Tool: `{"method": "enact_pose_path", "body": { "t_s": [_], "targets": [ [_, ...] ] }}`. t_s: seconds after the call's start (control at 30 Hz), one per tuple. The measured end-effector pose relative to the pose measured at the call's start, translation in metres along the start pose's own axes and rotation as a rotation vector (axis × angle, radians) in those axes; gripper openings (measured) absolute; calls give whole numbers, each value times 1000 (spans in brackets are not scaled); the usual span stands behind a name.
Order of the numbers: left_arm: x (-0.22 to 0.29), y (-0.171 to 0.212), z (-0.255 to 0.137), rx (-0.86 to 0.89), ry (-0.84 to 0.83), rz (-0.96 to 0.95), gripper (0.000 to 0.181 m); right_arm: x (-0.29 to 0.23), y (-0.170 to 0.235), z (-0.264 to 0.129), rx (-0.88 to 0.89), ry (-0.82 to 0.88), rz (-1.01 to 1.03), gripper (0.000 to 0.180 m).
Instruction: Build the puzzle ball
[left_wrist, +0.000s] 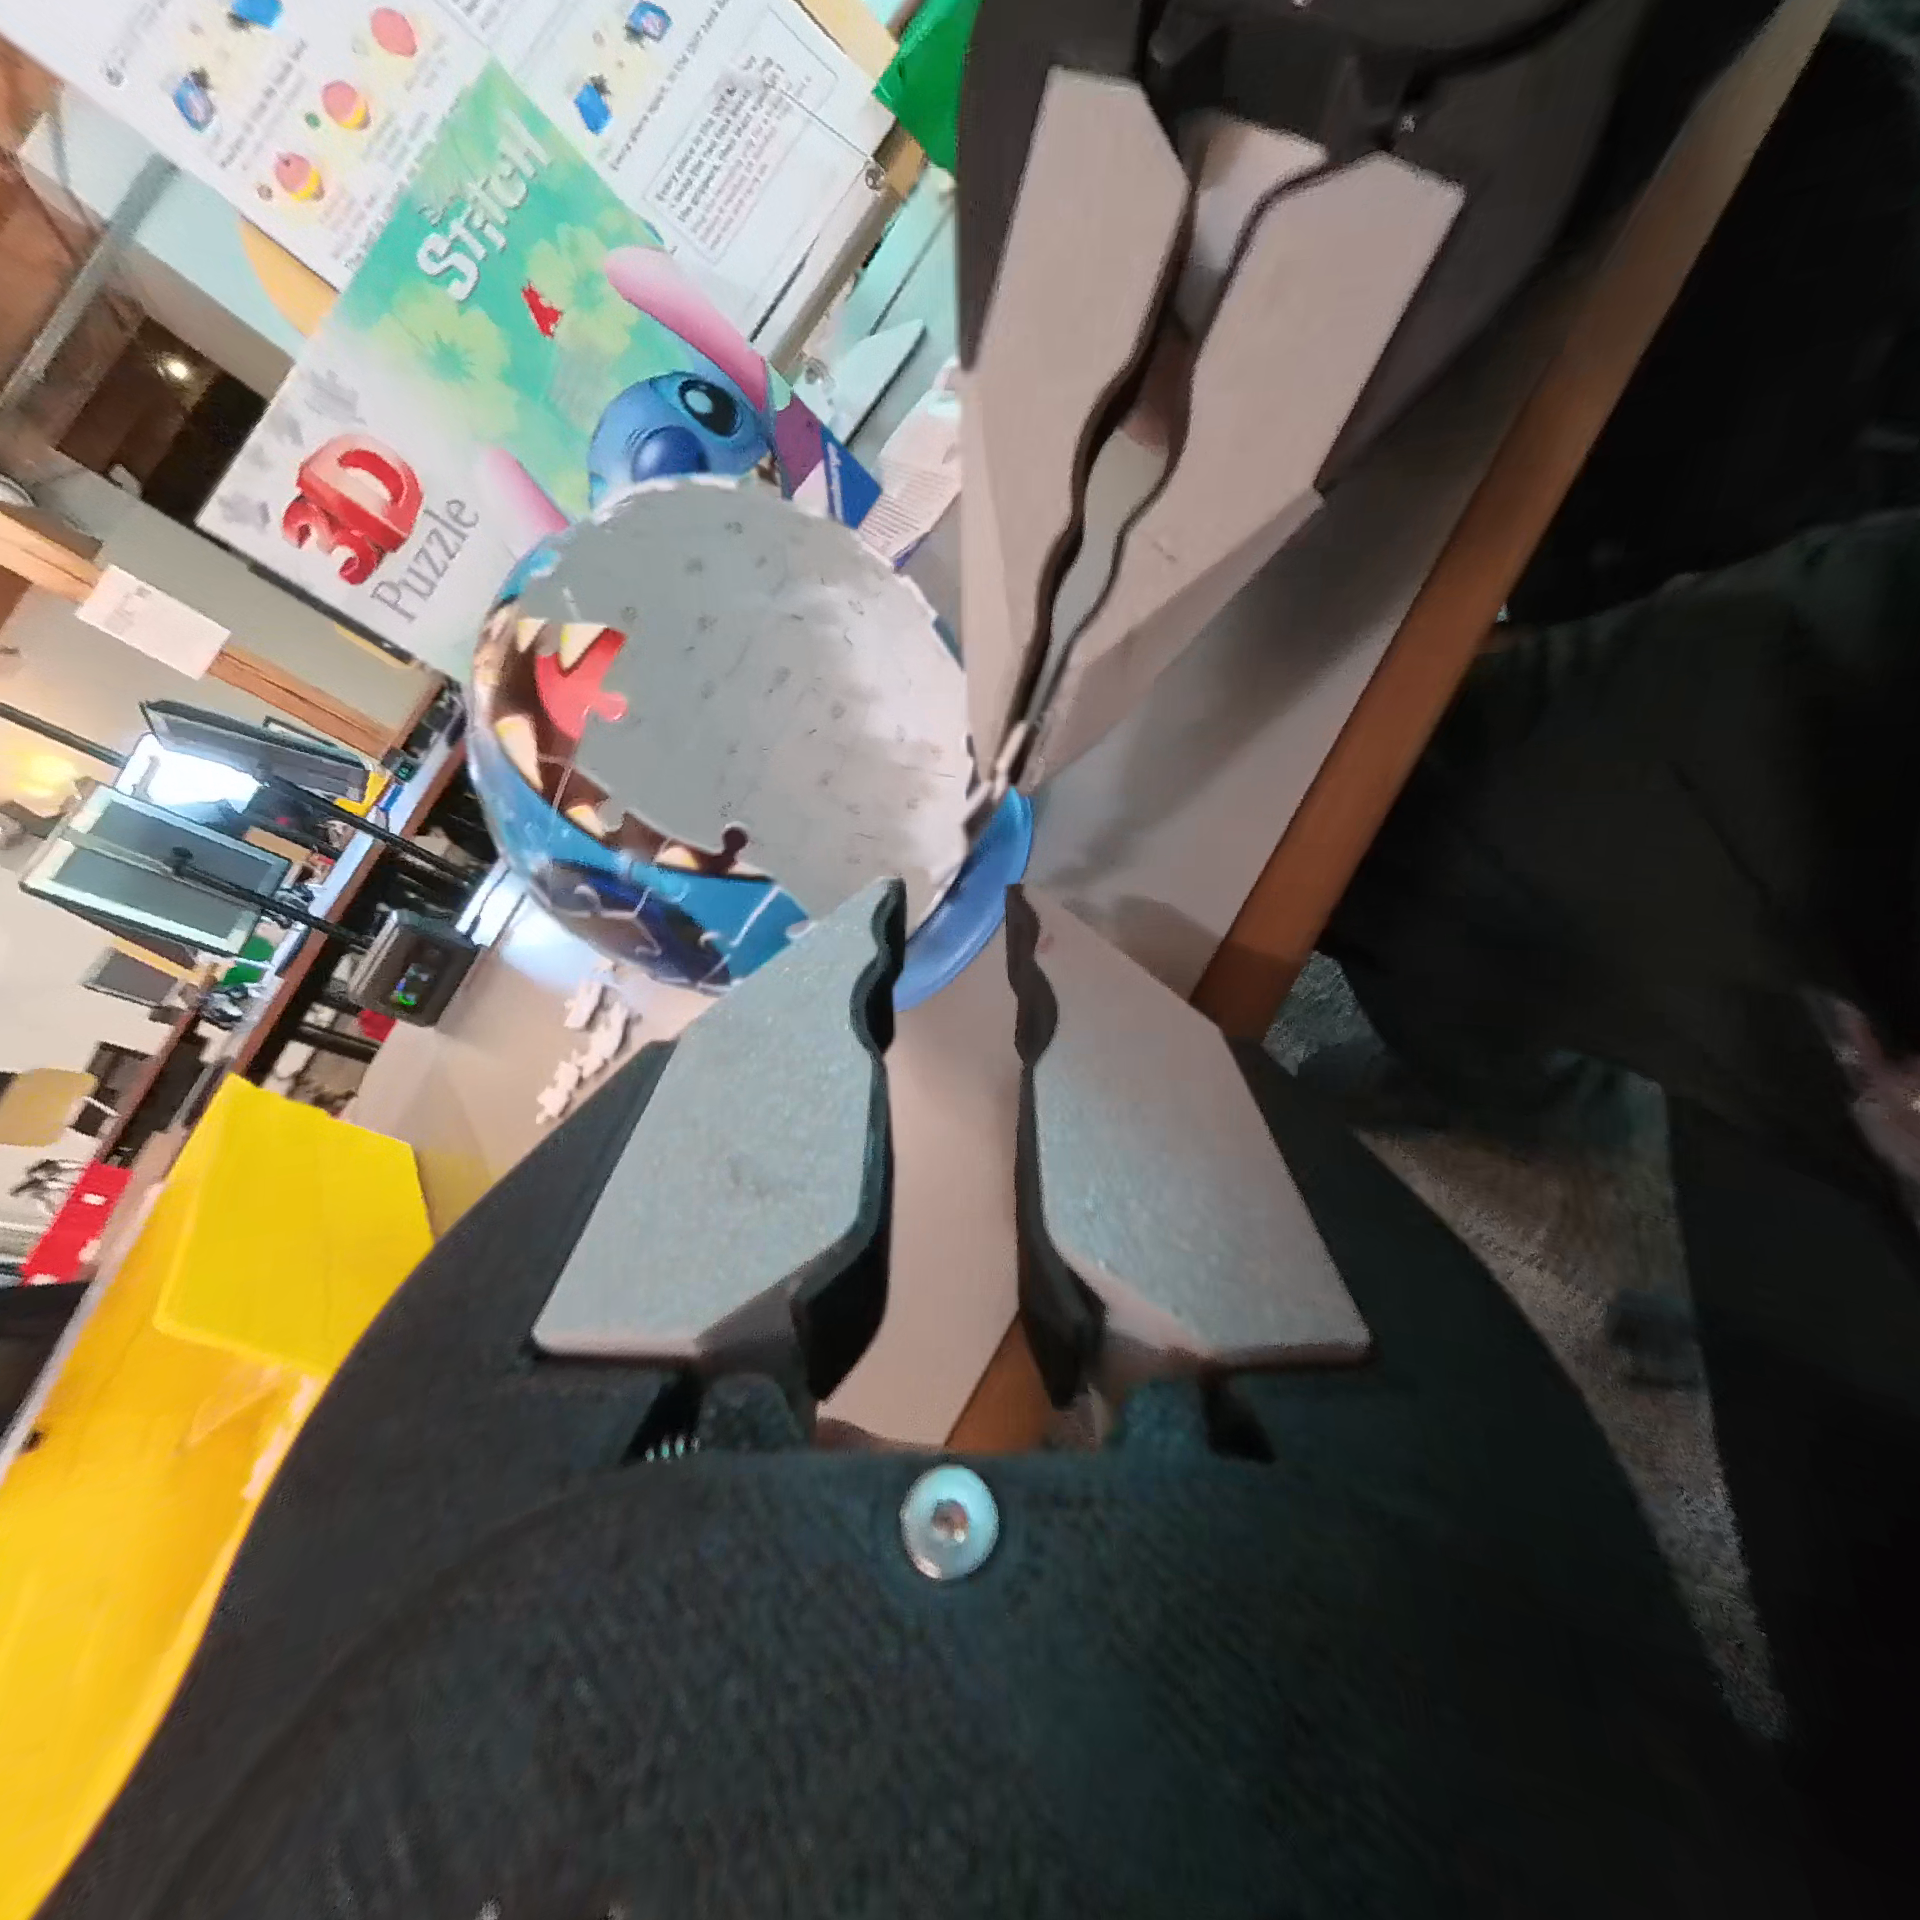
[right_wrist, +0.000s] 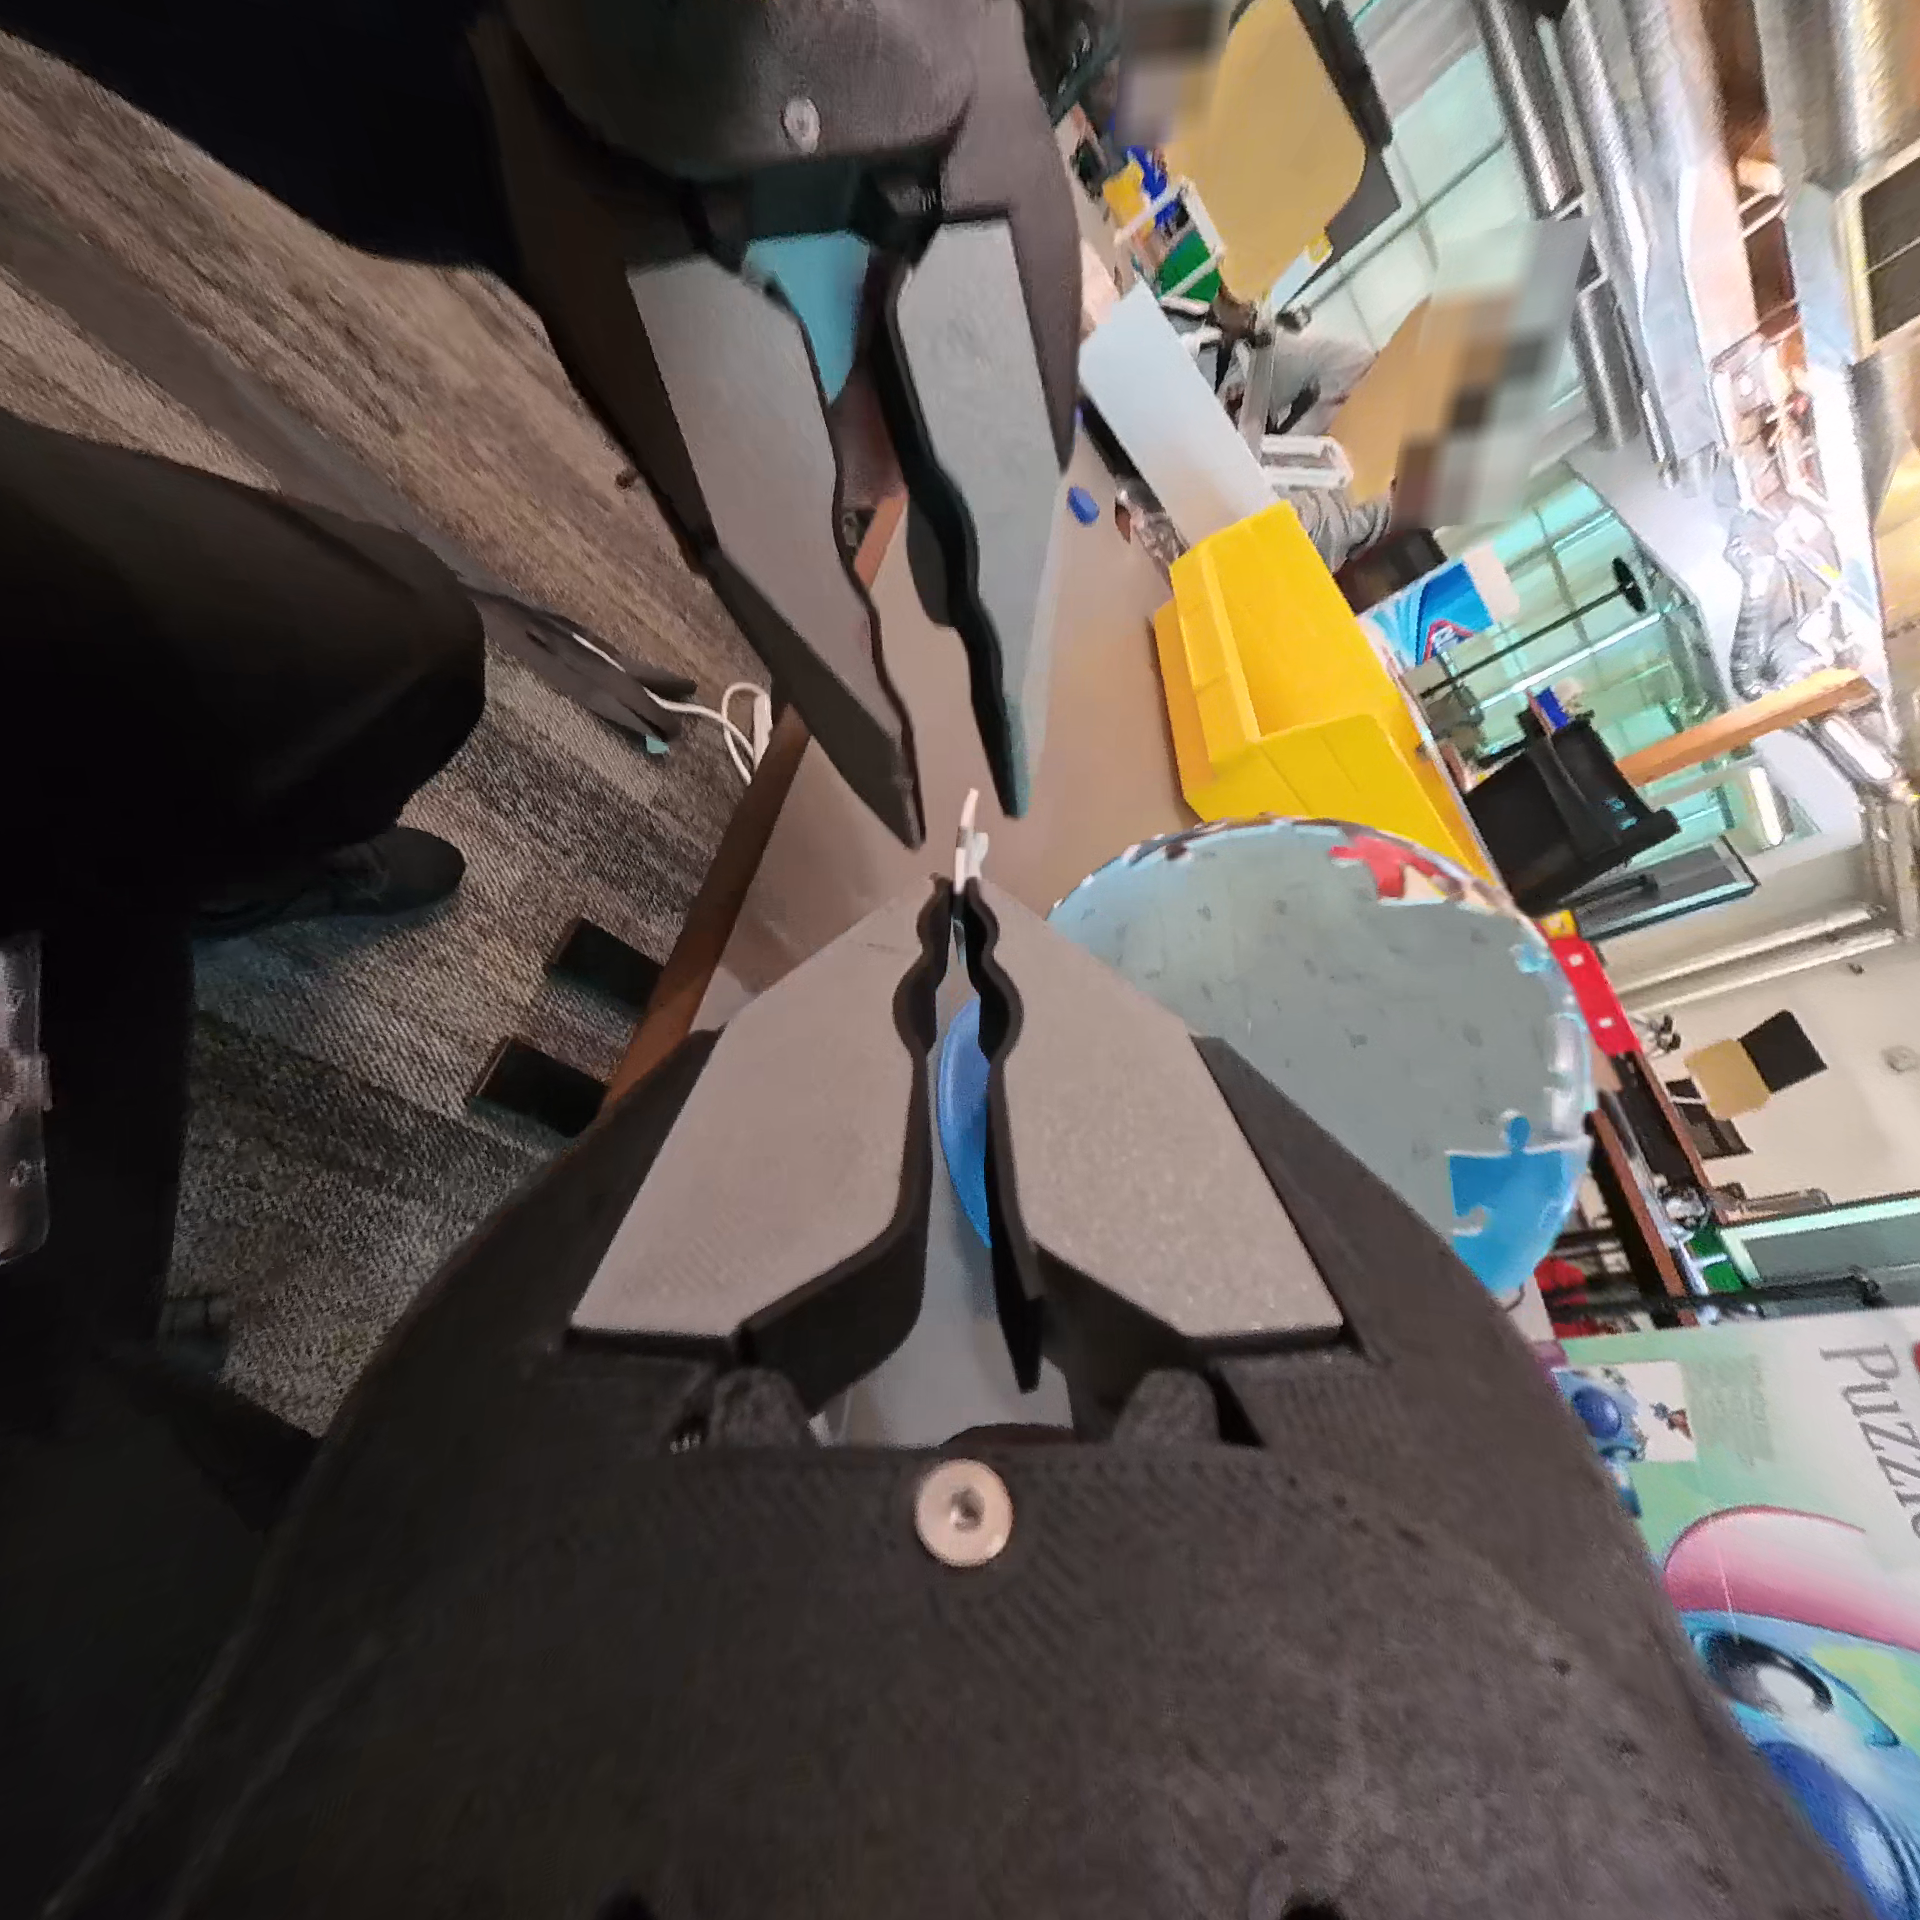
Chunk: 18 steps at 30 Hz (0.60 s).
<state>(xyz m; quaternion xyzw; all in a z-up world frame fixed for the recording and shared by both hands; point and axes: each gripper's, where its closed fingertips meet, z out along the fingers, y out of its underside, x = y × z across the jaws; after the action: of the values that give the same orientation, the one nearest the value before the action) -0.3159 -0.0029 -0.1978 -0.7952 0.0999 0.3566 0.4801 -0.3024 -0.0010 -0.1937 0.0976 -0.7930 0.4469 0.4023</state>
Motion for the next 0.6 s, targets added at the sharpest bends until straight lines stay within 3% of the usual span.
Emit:
{"method": "enact_pose_path", "body": {
  "t_s": [0.1, 0.33, 0.47, 0.6],
  "targets": [
    [3, 2, 6, -33, -3, 80, 19, 1, -7, -7, 47, 1, 5, 0],
    [3, -17, 6, 59, 63, 23, 32, -4, -24, -19, 170, -55, 25, 0],
    [7, -29, 4, 124, 116, 14, 10, -4, -30, -23, 207, -56, 29, 0],
    [12, -28, 1, 110, 140, 54, 4, -4, -30, -25, 223, -76, 54, 0]
  ]
}}
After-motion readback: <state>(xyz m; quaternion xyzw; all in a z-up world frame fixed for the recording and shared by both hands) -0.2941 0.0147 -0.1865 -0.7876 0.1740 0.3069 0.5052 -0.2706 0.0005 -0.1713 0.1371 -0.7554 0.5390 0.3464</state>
